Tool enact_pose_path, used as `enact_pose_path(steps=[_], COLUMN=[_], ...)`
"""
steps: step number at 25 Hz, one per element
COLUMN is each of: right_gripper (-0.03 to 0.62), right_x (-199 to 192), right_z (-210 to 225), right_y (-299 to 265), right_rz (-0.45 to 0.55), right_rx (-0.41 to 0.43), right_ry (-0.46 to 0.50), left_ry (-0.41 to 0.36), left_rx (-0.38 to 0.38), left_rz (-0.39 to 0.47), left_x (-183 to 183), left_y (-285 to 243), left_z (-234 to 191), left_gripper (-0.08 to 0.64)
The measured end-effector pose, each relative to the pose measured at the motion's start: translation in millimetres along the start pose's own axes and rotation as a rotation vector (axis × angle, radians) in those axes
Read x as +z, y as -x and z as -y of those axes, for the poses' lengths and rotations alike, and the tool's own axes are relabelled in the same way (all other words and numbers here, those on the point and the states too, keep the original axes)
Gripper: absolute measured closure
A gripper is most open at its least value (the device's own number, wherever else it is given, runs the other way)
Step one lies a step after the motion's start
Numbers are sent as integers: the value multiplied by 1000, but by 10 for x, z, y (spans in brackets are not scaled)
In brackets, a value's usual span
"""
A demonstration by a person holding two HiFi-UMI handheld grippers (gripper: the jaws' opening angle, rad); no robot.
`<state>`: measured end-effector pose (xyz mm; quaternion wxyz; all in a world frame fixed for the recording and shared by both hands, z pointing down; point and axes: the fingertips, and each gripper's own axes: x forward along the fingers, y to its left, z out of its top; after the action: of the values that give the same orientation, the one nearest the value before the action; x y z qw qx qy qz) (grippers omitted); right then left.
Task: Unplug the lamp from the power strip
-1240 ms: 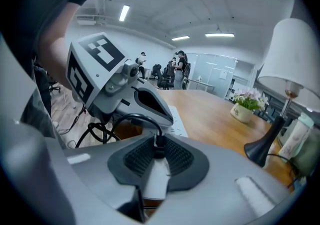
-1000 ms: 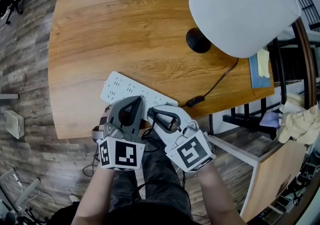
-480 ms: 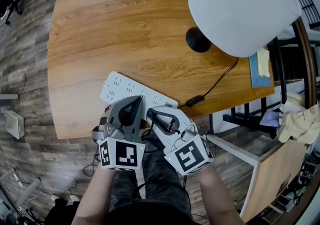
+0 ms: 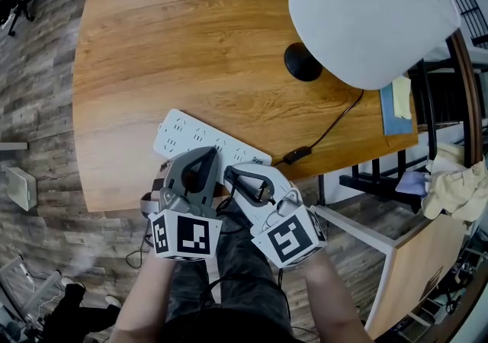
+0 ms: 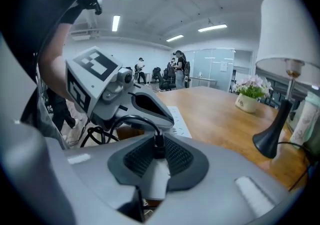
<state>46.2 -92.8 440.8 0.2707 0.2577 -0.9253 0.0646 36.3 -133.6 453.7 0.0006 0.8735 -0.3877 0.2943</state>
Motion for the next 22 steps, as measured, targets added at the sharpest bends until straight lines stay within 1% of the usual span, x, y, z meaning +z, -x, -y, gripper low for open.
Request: enact_pose_path(steps=[2,3,5,7,9,10,11,14,15,16,20,22], right_gripper=[523,523,523,523,523,523,523,525,525,525,525,525], right_x=[-6,-5,4,30,37,33,29,3,-5,-7,38,44], right_z=[-13,-13,-3,26,51,54,46,-24,-42,-49,-1,27], right_y=[0,0,1,-6,-12,-13,-11,4,10,13,6,1], right_rz=[6,11,19,31,23,13,3,-6,0,9,44,41], right_rx=[-9,-9,0,21,43,46,42,-1,-12,-15,25,49], right_ry=[38,39,13,-34,-83,-91,-79,37,60,63,-26,-76], left_ry=[0,-1,-5,-8,-9,-9,-6,-1,-1,-3,-16,-16], left_rx=[-1,0,1,-1,-2,-2,-2,-2,-2,-2,-1,-2], left_rz=[0,1,1,-1,-2,-2,-4,-4,-4,-3,-5,-5], left_x=[2,2,5,8,4,1,-3,1,3,4,10,8], left_y=[-2,-2,-2,-3,0,1,2,2,4,6,-1,-7], left_z=[-6,-9,-9,-10,-8,-6,-5,5,8,9,0,3], left_gripper=[566,565,566,565,566,566,566,566,565,566,566,566])
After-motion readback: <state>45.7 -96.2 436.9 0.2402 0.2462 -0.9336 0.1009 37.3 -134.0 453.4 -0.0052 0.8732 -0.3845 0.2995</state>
